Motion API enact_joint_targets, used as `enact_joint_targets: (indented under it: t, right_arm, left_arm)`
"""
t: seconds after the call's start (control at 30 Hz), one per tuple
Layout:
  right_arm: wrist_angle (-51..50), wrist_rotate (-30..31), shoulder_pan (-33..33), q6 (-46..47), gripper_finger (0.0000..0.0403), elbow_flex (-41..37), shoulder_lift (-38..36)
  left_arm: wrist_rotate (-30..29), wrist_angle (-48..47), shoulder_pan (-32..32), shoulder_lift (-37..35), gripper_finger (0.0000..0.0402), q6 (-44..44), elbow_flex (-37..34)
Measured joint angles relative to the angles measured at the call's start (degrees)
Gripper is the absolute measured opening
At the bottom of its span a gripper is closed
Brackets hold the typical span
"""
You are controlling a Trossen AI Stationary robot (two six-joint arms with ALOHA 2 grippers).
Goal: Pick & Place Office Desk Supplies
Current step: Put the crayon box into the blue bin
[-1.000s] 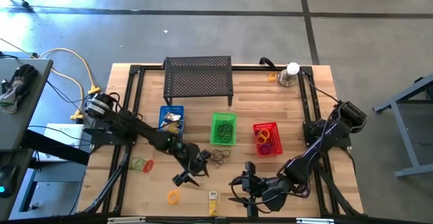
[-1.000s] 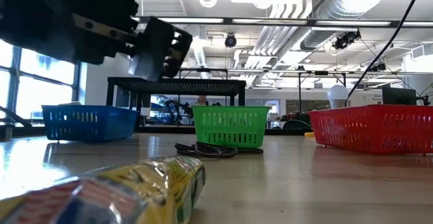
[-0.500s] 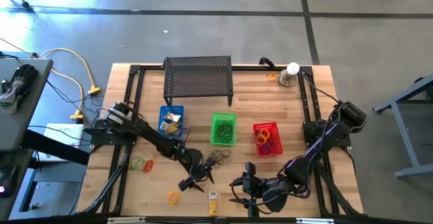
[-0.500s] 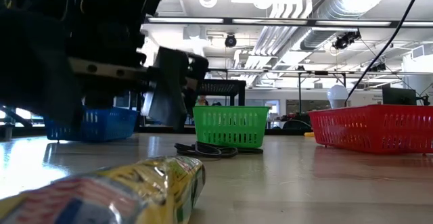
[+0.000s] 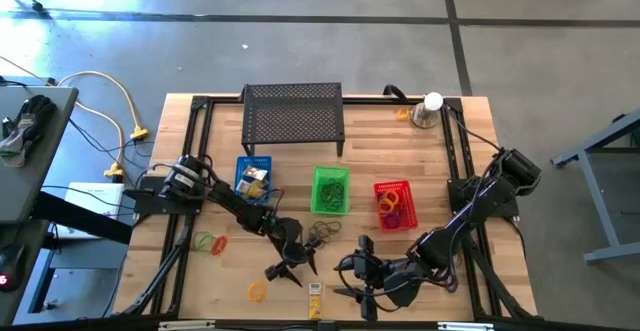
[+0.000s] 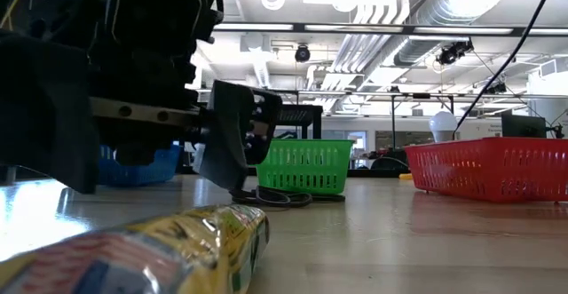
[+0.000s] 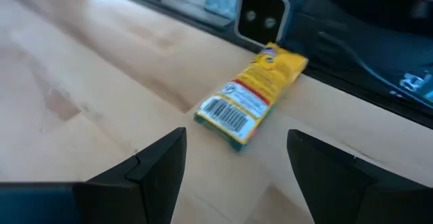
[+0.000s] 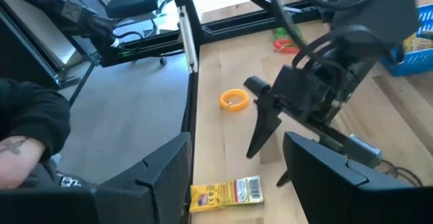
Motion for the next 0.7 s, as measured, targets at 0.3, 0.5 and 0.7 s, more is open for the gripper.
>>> enact_joint_targets:
  t: [0.3,0.5,0.7]
  right_arm:
    - [0.7,-2.9,-1.1,1.0,0.0224,0.0,0.0]
    - [2.2,-2.9,-0.9,1.1,0.0224,0.0,0.0]
    - [3.7,-2.9,-0.9,1.1,0.0224,0.0,0.0]
  left_arm:
    - [-11.6,-0.1,-4.4,-0.1,0.0250,-2.5,0.0]
    - [-13.5,0.1,-5.0,-0.1,0.0250,-2.8,0.0]
    - [-15.8,-0.1,-5.0,-0.2,0.0250,-0.8,0.0]
